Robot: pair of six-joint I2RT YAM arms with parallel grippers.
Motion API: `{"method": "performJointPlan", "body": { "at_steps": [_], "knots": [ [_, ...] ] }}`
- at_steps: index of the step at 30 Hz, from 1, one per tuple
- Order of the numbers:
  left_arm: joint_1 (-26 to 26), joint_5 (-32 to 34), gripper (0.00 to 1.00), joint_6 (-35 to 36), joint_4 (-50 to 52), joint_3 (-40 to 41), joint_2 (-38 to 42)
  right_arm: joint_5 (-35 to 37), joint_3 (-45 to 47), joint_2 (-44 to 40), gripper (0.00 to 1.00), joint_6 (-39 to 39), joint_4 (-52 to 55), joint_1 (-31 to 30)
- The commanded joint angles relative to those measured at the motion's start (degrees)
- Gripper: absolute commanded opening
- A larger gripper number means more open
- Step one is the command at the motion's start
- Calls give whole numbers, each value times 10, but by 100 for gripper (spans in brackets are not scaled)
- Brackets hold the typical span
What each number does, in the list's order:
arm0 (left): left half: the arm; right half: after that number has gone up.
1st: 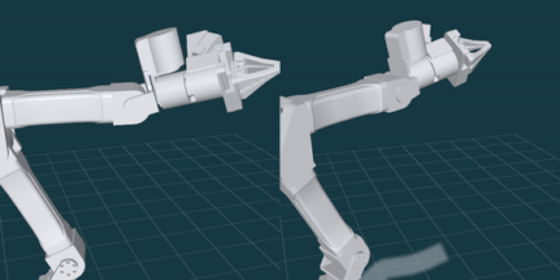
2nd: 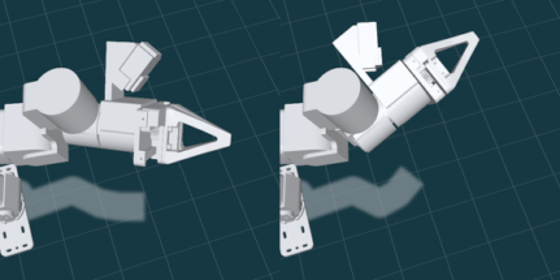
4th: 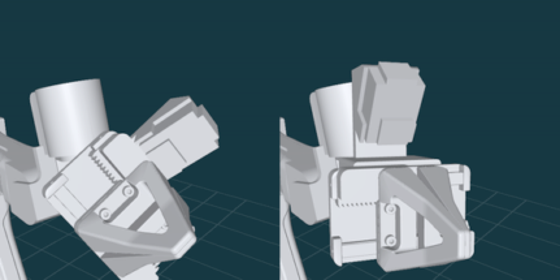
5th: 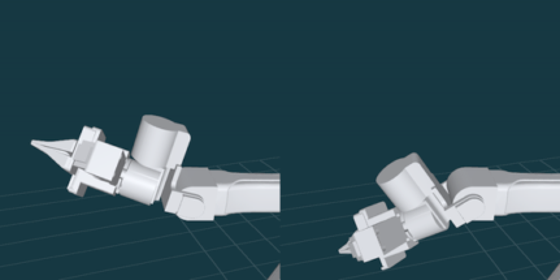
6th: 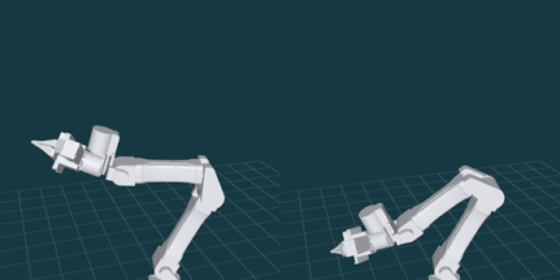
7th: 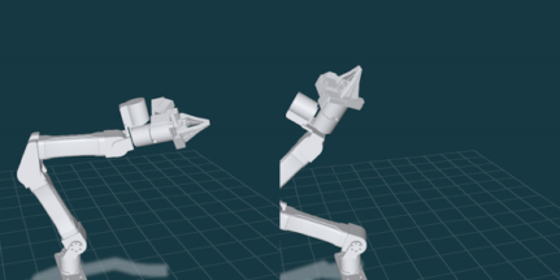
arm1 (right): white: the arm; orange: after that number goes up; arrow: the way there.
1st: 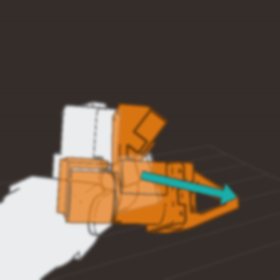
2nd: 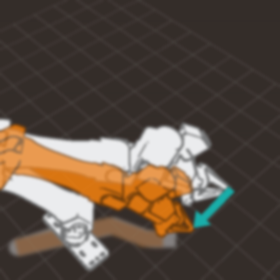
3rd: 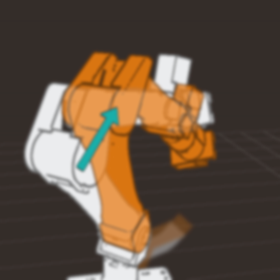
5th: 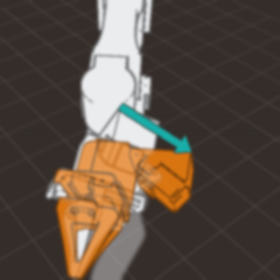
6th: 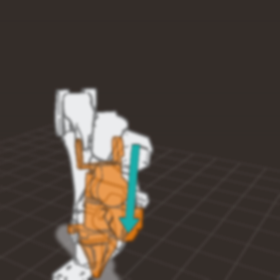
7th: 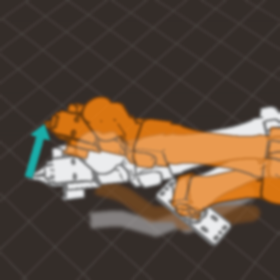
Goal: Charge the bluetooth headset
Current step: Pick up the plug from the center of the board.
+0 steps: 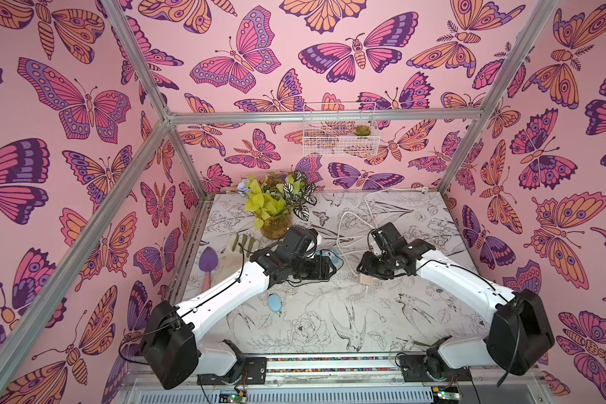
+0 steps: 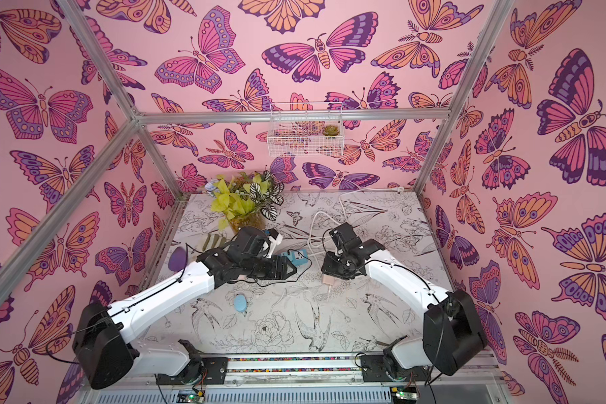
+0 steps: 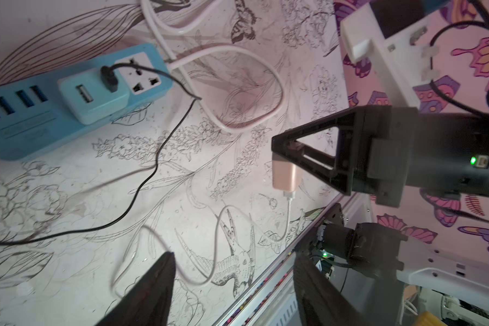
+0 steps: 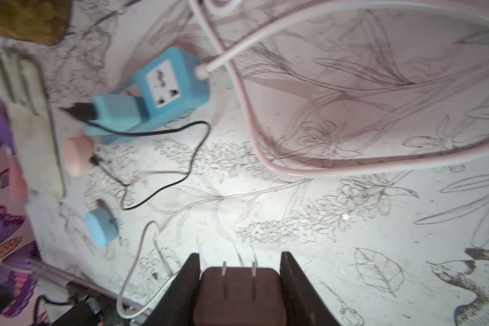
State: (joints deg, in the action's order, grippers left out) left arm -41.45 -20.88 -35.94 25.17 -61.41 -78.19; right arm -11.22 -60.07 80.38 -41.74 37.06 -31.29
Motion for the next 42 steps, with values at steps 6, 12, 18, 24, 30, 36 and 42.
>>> {"method": "performJointPlan", "body": {
  "at_steps": [6,12,18,24,30,36,42],
  "knots": [
    [-23,-58,70,36,-40,-32,-34,-58,-84,-1,22,1,9,-57],
    [-28,-50,72,35,-39,-37,-39,-77,-99,2,21,-17,-18,-65],
    [-28,-41,63,29,-40,-44,-45,-82,-107,9,21,-24,-33,-81],
    [-28,-56,48,20,-56,-50,-53,-84,-107,11,21,-25,-46,-92],
    [-28,-67,26,9,-73,-44,-50,-89,-101,11,23,-16,-48,-99],
    [-22,-82,7,-10,-95,-27,-41,-91,-91,-4,35,-11,-61,-99],
    [-3,-104,0,-51,-144,3,-22,-86,-65,-50,55,-9,-89,-85]
  ]
}}
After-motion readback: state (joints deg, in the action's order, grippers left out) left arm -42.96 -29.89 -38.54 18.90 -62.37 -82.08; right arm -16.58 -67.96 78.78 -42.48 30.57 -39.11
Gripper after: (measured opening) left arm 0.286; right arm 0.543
